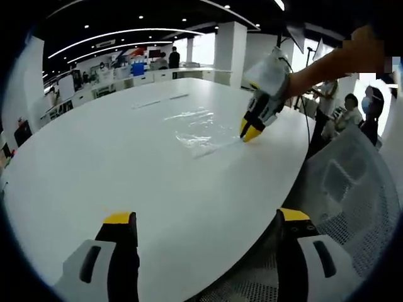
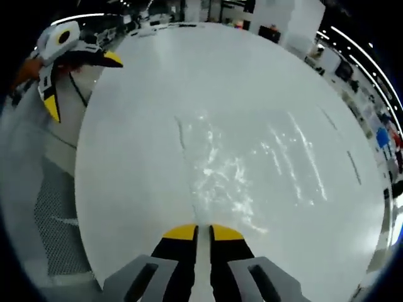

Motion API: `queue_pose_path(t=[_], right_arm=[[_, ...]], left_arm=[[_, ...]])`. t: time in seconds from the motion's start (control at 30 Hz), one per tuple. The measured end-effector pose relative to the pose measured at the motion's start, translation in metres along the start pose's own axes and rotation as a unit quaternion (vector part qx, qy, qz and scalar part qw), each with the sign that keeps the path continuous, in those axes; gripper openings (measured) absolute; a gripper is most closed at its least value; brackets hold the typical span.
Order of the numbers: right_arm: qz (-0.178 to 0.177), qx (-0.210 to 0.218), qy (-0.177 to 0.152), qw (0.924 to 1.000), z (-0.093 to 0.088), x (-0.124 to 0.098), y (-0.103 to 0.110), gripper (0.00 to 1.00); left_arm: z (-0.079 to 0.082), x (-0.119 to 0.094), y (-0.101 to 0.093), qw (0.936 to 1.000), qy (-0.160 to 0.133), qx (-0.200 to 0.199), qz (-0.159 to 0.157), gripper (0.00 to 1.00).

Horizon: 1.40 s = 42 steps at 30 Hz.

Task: Open the resealable bag by pulling the two sides of the seal apart until the entire bag opening is separated and visibly accessible.

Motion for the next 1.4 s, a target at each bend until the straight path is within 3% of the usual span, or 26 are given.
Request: queue_pose_path(t=[0.33,0.77,0.97,1.27,1.4], right_arm=[[0.011,-0.047,0.003,0.9988,0.001,-0.001,0.006,0.00],[0.011,-0.014,-0.046,0.9988,0.012,-0.024,0.010,0.00],[0.021,-0.032,-0.049,0.9981,0.012,-0.037,0.019,0.00],[0.035,-0.065,-0.058,0.9957,0.017,-0.055,0.030,0.00],[0.042,-0.082,-0.060,0.9939,0.020,-0.061,0.036,0.00]], left_arm=[[-0.002,0.000,0.000,1.0000,0.007,-0.004,-0.001,0.89],[-0.007,0.002,0.001,0.9996,0.022,-0.016,-0.002,0.89],[-0.007,0.001,0.002,0.9994,0.029,-0.016,-0.001,0.89],[0.007,-0.002,0.003,0.9993,0.033,-0.015,-0.011,0.89],[0.030,0.001,0.001,0.9991,0.029,0.022,-0.020,0.86]])
Point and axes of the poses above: the point that each gripper's makers call its tool centre point, and the gripper's own axes: x roughly forward along the fingers, y roughly to its left, z roughly out of its top, the point moved 6 cm from there along -x, roughly backward along the fingers, and after that the axes turned 10 degrees about -z, right-handed, at the moved point
